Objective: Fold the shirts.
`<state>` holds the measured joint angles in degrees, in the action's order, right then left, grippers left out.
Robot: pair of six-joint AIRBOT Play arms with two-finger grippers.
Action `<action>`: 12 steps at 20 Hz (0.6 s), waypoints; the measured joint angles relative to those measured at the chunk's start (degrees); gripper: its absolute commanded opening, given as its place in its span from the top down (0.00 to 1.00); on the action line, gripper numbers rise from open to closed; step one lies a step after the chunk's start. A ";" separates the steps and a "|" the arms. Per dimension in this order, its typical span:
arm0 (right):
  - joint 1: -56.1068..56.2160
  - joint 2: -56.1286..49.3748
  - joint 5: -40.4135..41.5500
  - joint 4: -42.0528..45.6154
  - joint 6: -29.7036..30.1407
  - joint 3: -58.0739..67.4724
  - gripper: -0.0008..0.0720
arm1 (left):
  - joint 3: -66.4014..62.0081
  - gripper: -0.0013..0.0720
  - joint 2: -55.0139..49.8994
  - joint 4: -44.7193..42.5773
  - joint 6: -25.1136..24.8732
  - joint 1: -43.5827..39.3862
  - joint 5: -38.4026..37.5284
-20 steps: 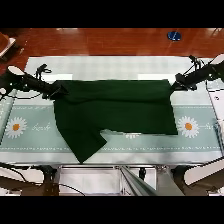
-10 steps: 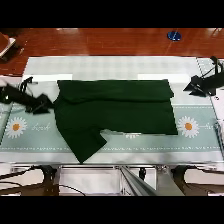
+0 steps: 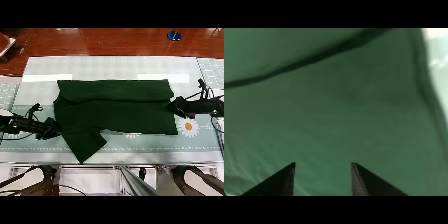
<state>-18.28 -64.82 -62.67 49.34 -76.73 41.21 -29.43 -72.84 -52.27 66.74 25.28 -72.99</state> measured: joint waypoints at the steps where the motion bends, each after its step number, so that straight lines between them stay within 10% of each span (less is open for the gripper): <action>1: -0.04 0.46 0.39 -0.72 0.07 -0.81 0.43 | 1.79 0.29 0.04 2.36 -0.96 -1.05 0.79; 2: -0.50 0.72 0.92 -1.25 0.09 -1.33 0.43 | 3.28 0.32 0.13 3.89 -1.90 -2.21 1.05; 4: -3.23 1.11 1.18 -1.84 0.17 -1.99 0.43 | 5.66 0.89 0.15 5.14 -3.06 -4.72 1.77; 5: -5.18 1.25 1.16 -1.38 0.13 -2.21 0.43 | 6.45 0.96 0.17 5.01 -3.50 -5.68 3.52; 12: -14.53 1.49 -9.62 13.84 -4.35 -7.50 0.43 | 8.02 0.96 0.28 7.98 -4.44 -7.82 5.11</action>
<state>-32.82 -63.33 -72.29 63.18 -81.08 33.71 -21.41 -72.55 -44.29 62.30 17.45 -67.88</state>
